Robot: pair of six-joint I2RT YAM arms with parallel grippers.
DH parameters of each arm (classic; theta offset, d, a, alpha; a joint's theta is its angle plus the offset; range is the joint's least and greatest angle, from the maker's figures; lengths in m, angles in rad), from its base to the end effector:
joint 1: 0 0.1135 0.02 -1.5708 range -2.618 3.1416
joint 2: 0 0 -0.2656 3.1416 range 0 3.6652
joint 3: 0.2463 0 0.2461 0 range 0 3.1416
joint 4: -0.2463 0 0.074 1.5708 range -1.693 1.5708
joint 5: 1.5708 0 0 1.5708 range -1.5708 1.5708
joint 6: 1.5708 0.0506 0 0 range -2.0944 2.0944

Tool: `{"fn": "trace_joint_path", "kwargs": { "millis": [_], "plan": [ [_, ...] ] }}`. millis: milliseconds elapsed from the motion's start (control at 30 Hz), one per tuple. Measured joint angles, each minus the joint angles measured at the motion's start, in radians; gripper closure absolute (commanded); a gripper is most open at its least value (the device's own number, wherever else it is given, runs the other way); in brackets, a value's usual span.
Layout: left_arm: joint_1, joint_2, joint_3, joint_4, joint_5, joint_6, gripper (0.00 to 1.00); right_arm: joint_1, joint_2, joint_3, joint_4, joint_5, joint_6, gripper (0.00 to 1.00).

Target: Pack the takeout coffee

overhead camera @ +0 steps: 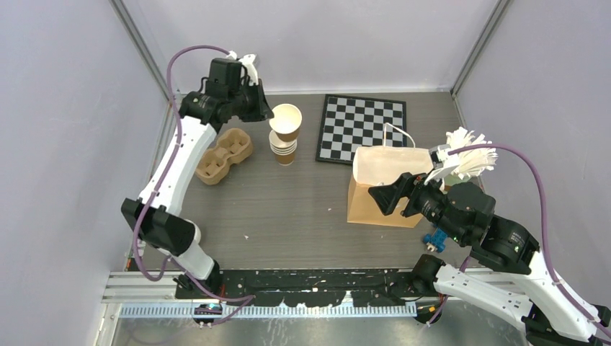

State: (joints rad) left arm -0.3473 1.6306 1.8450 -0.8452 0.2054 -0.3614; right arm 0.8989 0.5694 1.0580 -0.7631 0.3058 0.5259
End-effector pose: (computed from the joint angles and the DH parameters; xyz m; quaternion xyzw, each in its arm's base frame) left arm 0.3313 -0.1309 0.4152 0.0402 0.8872 -0.2420 0.3908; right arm 0.0720 0.0661 0.3886 -0.0557 0.7913 0.2981 0.5309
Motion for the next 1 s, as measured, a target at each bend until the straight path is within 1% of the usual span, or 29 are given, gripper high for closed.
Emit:
{"fn": "trace_joint_path", "kwargs": {
  "millis": [100, 200, 367, 500, 600, 733, 867, 933, 1000],
  "plan": [
    [-0.005, -0.054, -0.023, -0.028, 0.003, 0.008, 1.00, 0.000, -0.003, 0.000, 0.000, 0.000, 0.000, 0.12],
    [-0.028, -0.143, -0.101, -0.058, 0.001, 0.028, 1.00, 0.000, -0.012, 0.000, 0.000, 0.000, -0.001, 0.12],
    [-0.163, -0.319, -0.343, -0.078, -0.024, 0.026, 1.00, 0.000, -0.029, 0.000, -0.001, 0.011, -0.003, 0.12],
    [-0.258, -0.412, -0.549, -0.074, -0.034, -0.010, 1.00, 0.000, -0.028, 0.000, -0.003, 0.013, -0.005, 0.12],
    [-0.303, -0.457, -0.699, -0.034, -0.055, -0.050, 1.00, 0.000, -0.028, 0.002, -0.008, 0.015, -0.010, 0.12],
    [-0.319, -0.487, -0.878, 0.073, -0.069, -0.097, 1.00, 0.000, -0.028, 0.002, -0.012, 0.019, -0.016, 0.12],
    [-0.319, -0.484, -0.976, 0.152, -0.074, -0.126, 1.00, 0.000, -0.028, 0.002, -0.017, 0.019, -0.016, 0.12],
    [-0.319, -0.484, -1.006, 0.197, -0.073, -0.137, 0.96, 0.000, -0.028, 0.003, -0.018, 0.019, -0.016, 0.12],
    [-0.319, -0.484, -1.025, 0.238, -0.071, -0.150, 0.90, 0.000, -0.028, 0.004, -0.019, 0.019, -0.016, 0.12]
  ]
}}
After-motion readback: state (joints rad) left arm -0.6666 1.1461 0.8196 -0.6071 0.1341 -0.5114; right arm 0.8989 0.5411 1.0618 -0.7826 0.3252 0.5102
